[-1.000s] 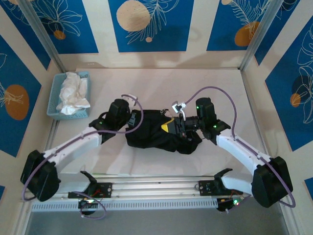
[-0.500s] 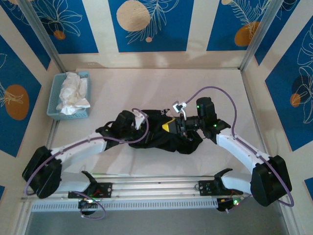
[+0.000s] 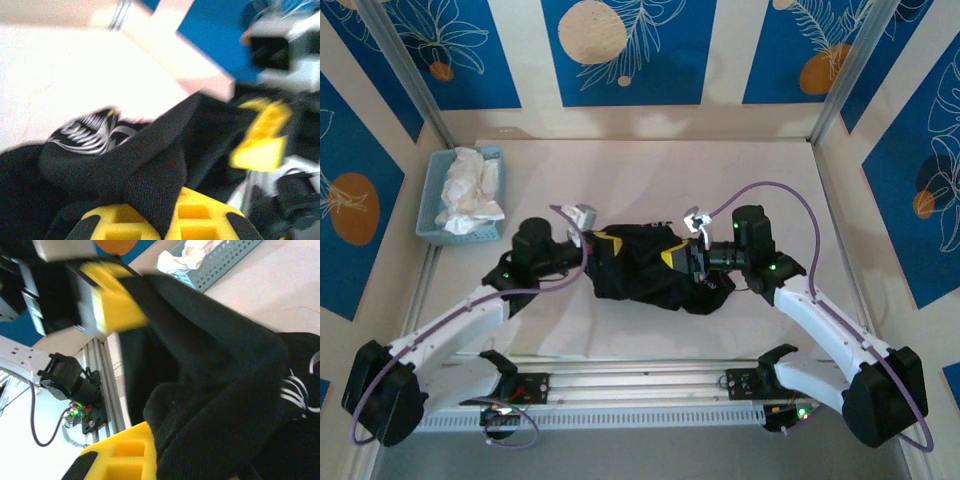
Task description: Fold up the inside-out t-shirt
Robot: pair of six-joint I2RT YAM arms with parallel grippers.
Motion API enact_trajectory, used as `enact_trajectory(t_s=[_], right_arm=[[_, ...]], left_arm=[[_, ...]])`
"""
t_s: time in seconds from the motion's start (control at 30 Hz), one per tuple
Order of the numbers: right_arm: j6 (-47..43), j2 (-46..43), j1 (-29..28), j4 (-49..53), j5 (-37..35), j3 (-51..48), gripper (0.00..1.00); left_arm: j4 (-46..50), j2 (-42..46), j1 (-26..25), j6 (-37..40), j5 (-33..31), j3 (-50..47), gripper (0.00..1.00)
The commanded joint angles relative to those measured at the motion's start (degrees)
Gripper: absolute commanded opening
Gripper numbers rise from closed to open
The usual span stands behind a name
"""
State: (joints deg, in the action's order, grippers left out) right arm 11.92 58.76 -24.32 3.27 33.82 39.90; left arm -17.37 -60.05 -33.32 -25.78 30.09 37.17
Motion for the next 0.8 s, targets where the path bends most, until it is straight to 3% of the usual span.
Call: enact_trajectory(t_s=[0.0, 0.17, 0.3, 0.4, 0.5, 0.6, 0.77], right_arm=[[-1.6, -0.6, -0.9, -0.6, -4.4, -0.5, 0.02], [1.1, 1.4, -2.4, 4.6, -16.3, 2.1, 0.17], [4.6, 2.6, -2.9, 17.8, -34.0, 7.5, 0.35], [2.7, 1.5, -4.7, 23.6, -40.2, 10.3, 0.42], [-2.4, -2.1, -8.5, 22.9, -40.8, 9.5, 0.48], [-7.8, -6.6, -12.9, 19.6, -36.4, 6.9, 0.49], [-10.6, -9.4, -19.1, 10.4, -30.5, 2.3, 0.4]], left_arm=[[-12.4, 0.9, 1.1, -9.3, 13.8, -1.4, 0.0], [-22.3, 0.7, 2.9, -15.9, 19.9, -2.3, 0.0], [-20.5, 1.1, 3.6, -15.1, 18.9, -1.9, 0.0], [-16.8, 1.2, 3.7, -13.5, 17.8, -1.2, 0.0], [-13.6, 1.4, 3.7, -11.9, 16.3, -0.6, 0.0], [-11.1, 1.6, 3.8, -10.8, 15.2, 0.0, 0.0], [-8.9, 1.5, 3.8, -9.8, 14.4, 0.5, 0.0]])
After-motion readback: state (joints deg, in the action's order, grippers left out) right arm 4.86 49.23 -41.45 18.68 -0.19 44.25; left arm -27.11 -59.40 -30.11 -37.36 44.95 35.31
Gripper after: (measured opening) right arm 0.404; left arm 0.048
